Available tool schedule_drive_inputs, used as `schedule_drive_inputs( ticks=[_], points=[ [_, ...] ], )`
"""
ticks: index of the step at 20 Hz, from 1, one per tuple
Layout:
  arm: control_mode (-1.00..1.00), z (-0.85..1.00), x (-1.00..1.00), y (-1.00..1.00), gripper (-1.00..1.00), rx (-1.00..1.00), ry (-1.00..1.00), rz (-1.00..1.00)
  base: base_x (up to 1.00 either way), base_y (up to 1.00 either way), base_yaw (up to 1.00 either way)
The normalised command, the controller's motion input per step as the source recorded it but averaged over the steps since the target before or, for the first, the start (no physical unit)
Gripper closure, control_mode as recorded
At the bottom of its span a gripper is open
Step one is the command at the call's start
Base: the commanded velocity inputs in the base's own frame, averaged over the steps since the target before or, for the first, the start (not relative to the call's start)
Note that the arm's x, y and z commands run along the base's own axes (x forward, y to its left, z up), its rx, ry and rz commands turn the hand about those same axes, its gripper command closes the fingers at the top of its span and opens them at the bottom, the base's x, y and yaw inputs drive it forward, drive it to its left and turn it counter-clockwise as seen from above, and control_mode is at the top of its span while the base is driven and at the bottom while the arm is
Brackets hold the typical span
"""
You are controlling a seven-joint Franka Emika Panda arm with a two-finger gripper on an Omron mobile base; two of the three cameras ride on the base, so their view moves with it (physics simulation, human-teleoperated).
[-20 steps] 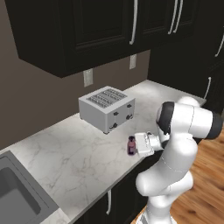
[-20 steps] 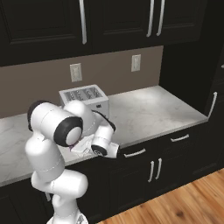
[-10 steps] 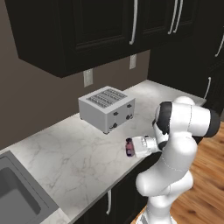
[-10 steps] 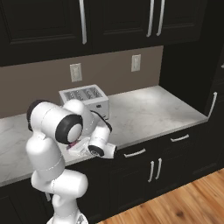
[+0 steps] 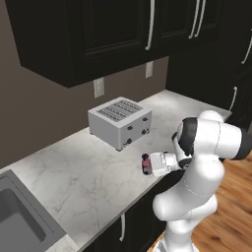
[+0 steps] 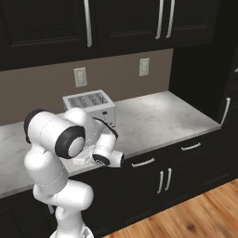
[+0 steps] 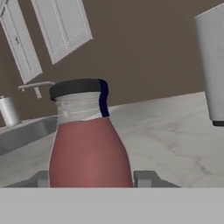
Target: Move the drinks to the dining counter.
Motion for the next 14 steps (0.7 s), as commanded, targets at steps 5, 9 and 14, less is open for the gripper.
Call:
schedule_drive_inputs(
  ticks=[5,9,14],
  points=[
    [-1.0,0.32,-0.36,-0.52,1.0,0.0,-0.28,0.0,0.0,0.0,0.0],
    [-1.0,0.76,-0.21,-0.43,1.0,0.0,-0.31,-0.03,0.0,0.0,0.0],
    [-1.0,0.96,0.01,-0.42,1.0,0.0,-0.07,-0.16,0.0,0.0,0.0]
  ],
)
